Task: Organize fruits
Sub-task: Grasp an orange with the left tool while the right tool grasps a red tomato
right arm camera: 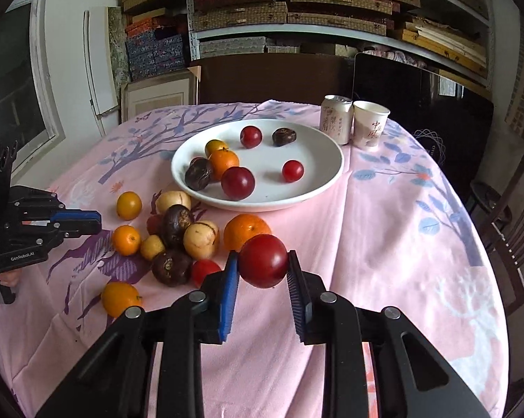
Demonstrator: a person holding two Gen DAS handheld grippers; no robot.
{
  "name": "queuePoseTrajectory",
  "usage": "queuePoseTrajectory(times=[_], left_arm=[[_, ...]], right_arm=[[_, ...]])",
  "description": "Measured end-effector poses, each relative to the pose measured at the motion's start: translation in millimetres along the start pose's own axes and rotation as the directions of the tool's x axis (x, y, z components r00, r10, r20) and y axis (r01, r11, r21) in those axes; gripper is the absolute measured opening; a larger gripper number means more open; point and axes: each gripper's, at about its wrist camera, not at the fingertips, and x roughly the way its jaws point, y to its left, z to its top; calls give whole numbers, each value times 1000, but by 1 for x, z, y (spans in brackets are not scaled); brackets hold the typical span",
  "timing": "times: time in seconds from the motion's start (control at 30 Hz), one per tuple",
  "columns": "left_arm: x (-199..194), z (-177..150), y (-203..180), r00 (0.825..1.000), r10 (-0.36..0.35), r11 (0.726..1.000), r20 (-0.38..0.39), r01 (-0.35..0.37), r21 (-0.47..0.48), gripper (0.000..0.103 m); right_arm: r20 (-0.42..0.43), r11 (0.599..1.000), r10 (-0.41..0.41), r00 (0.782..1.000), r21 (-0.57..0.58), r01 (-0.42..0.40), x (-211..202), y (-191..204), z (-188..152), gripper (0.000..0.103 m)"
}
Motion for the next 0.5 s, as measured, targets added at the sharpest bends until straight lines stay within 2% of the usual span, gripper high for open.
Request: queuePoseTrajectory(times=[0.03, 0.07, 0.1, 0.13, 0.17, 0.23, 0.43, 0.47, 0.5], left_arm=[[4, -2, -1, 1000, 14, 1000, -18, -13, 16, 7], [6, -5, -3, 999, 23, 999, -29, -22, 29, 13], [10, -7, -6, 998, 29, 998, -48, -26, 50, 36], [14, -9, -8, 997, 40, 997, -60, -35, 73, 51], [16, -10, -9, 996, 65, 994, -53, -60, 86, 71], [18, -12, -10, 996, 81, 993, -36, -77, 90, 72], [37, -10, -3, 997, -16, 1000, -76, 17, 14, 74], [39, -11, -5, 996, -39, 999, -78, 39, 8, 72], [38, -11, -8, 995, -75, 997, -64, 75, -3, 61]], right_arm=[[6, 1000, 15, 1000, 10, -15, -1, -2, -1, 28], [10, 999, 31, 999, 23, -31, -2, -3, -2, 28], [9, 998, 45, 999, 36, -46, -1, -4, -4, 28], [-1, 998, 57, 998, 37, -57, 2, -3, -6, 28], [-12, 998, 60, 998, 31, -60, 5, 0, -7, 28], [-34, 998, 57, 998, 13, -56, 11, 5, -8, 28], [-71, 995, 99, 993, 20, -97, 21, 12, -11, 28], [-78, 995, 95, 992, 18, -94, 23, 13, -12, 28], [-83, 996, 92, 992, 19, -91, 24, 12, -13, 28]])
